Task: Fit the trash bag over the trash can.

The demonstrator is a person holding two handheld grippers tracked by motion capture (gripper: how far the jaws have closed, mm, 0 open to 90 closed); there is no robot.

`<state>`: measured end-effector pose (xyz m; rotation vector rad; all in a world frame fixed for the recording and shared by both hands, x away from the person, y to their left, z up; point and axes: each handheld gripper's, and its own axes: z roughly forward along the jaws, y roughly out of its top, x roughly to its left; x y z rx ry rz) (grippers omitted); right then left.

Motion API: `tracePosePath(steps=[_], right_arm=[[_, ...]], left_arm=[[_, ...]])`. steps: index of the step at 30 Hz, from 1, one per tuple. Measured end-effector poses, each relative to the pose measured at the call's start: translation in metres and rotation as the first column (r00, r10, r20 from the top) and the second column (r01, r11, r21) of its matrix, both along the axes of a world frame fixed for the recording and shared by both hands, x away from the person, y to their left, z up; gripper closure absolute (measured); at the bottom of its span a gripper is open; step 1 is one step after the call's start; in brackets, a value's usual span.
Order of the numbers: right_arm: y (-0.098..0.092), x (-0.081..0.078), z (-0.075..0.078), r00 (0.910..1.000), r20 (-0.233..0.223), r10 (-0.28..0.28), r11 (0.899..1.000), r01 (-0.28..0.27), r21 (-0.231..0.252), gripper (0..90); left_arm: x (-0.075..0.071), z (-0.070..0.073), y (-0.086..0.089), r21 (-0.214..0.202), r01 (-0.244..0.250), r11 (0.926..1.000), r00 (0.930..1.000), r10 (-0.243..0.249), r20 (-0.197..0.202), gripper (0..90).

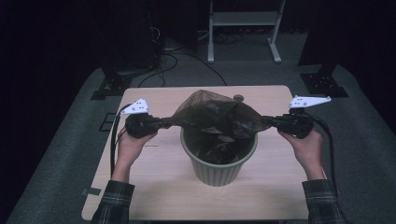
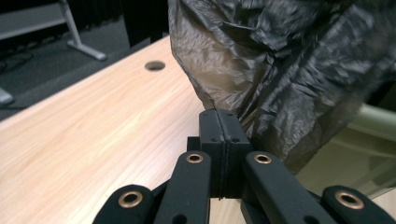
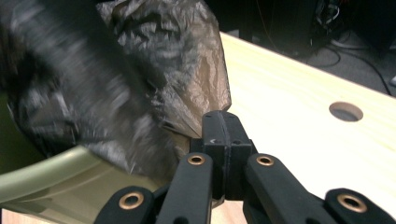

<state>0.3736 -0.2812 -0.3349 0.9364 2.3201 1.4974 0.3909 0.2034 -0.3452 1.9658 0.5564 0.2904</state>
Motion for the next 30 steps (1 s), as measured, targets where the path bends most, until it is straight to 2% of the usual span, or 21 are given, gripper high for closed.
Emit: tracePosePath(steps=[2,3,8,12,13,16,17,19,21,22,23,24,28,30], right_arm=[[0.001,0.001,-0.004,1.0,-0.009,-0.004,1.0,0.004,-0.031,90.0],[0.001,0.002,-0.007,0.9999,-0.015,-0.007,0.999,0.006,-0.043,90.0],[-0.004,0.0,-0.022,0.9985,-0.054,-0.004,0.999,0.002,-0.038,90.0],[-0.008,-0.002,-0.028,0.9969,-0.079,-0.008,0.999,0.005,-0.037,90.0],[-0.008,-0.002,-0.03,0.9963,-0.085,-0.012,0.999,0.009,-0.041,90.0],[-0.009,-0.002,-0.035,0.9945,-0.103,-0.014,0.999,0.01,-0.046,90.0],[-0.01,-0.002,-0.037,0.9944,-0.105,-0.015,0.999,0.01,-0.048,90.0],[-0.011,-0.002,-0.037,0.9934,-0.113,-0.02,0.999,0.015,-0.048,90.0],[-0.014,-0.003,-0.035,0.9945,-0.101,-0.027,0.999,0.023,-0.04,89.6],[-0.017,-0.004,-0.032,0.9957,-0.082,-0.045,0.999,0.043,-0.025,78.2],[-0.02,-0.004,-0.031,0.9956,-0.083,-0.045,0.999,0.044,-0.008,73.8],[-0.022,-0.004,-0.028,0.996,-0.072,-0.053,0.998,0.054,0.012,68.9],[-0.034,-0.007,-0.017,0.994,-0.013,-0.108,0.992,0.109,0.063,62.2],[-0.042,-0.01,-0.011,0.9913,0.011,-0.131,0.987,0.129,0.097,60.0]], left_arm=[[0.0,-0.005,0.001,0.037,-0.004,0.9993,0.9999,0.005,-0.009,89.7],[0.0,-0.009,0.002,0.039,-0.001,0.9992,0.9997,0.002,-0.023,89.7],[-0.002,-0.019,0.009,0.038,0.005,0.9992,0.9979,-0.002,-0.065,89.7],[-0.001,-0.027,0.011,0.074,-0.013,0.9971,0.9945,0.021,-0.103,89.7],[0.0,-0.029,0.011,0.075,-0.012,0.9971,0.9922,0.021,-0.123,89.7],[0.0,-0.038,0.009,0.142,-0.02,0.9897,0.9877,0.042,-0.151,89.7],[0.0,-0.041,0.009,0.142,-0.021,0.9896,0.9859,0.044,-0.161,89.7],[0.0,-0.042,0.01,0.183,-0.043,0.9821,0.9848,0.073,-0.158,89.7],[-0.002,-0.039,0.012,0.166,-0.049,0.9849,0.987,0.073,-0.143,88.6],[-0.002,-0.038,0.013,0.139,-0.051,0.989,0.9874,0.07,-0.142,73.6],[-0.003,-0.035,0.015,0.095,-0.039,0.9947,0.9887,0.053,-0.14,66.7],[-0.004,-0.032,0.018,0.06,-0.039,0.9974,0.9909,0.046,-0.127,63.9],[-0.008,-0.02,0.027,0.0,-0.049,0.9988,0.9957,0.049,-0.079,50.3],[-0.011,-0.015,0.033,-0.034,-0.041,0.9986,0.9978,0.039,-0.054,47.4]])
